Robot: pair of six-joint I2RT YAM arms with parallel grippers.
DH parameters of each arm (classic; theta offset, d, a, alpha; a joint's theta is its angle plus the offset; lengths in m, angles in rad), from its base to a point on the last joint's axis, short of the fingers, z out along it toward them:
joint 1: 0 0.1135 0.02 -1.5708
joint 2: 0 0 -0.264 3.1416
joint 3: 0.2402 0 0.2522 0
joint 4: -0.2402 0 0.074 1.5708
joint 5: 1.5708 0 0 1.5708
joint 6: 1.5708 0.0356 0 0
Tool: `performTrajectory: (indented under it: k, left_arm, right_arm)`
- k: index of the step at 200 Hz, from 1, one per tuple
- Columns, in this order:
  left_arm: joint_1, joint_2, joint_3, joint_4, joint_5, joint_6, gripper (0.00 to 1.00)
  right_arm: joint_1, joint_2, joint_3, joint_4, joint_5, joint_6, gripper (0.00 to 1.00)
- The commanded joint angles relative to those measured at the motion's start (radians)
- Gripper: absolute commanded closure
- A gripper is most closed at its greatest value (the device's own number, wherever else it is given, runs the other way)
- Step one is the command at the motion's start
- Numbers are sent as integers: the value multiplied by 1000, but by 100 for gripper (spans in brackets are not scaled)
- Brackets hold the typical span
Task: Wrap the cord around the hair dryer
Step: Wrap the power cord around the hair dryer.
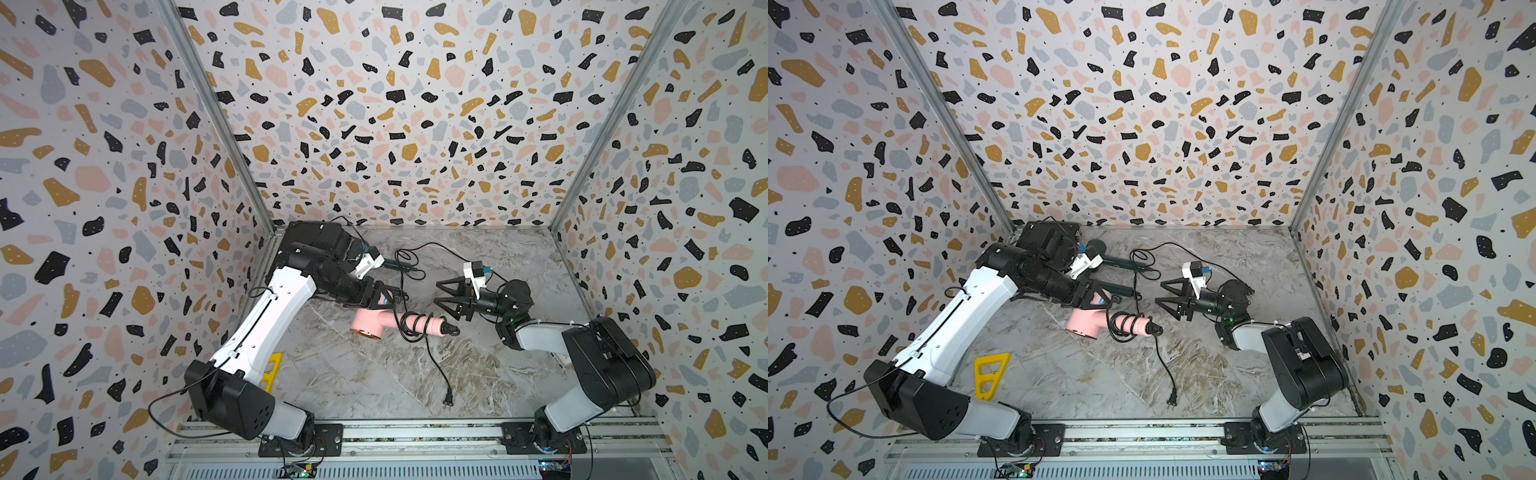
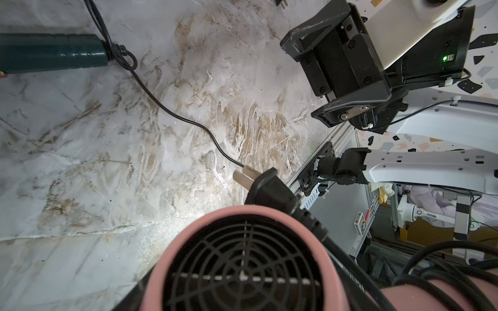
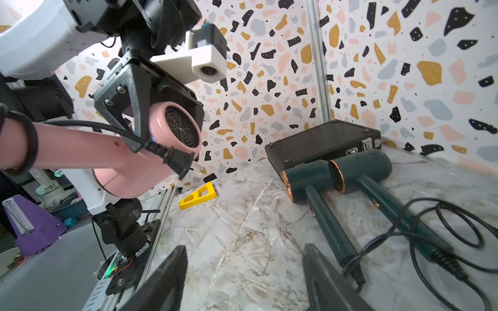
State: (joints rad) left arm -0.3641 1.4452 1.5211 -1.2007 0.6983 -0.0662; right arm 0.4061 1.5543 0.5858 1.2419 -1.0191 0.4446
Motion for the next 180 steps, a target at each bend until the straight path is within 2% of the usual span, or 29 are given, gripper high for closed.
performTrajectory:
  k: [1,20,30,65,180]
  left_arm:
    - [-32,-6,0,-20,70,39,100]
    - [-39,-3,0,-17,83,33,100]
    - [-40,-5,3,-16,89,31,100]
    - [-44,-5,-7,-5,111,25,100]
    - [-53,-14,-22,17,124,1,100]
  right_arm:
    - [61,-96,57,-239,-7,-178,28]
    - [137,-185,96,-594,129,-461,27]
    - [162,-211,101,-656,198,-520,27]
    - [183,-232,87,-609,270,-517,27]
    - [283,-194,115,-407,227,-377,29]
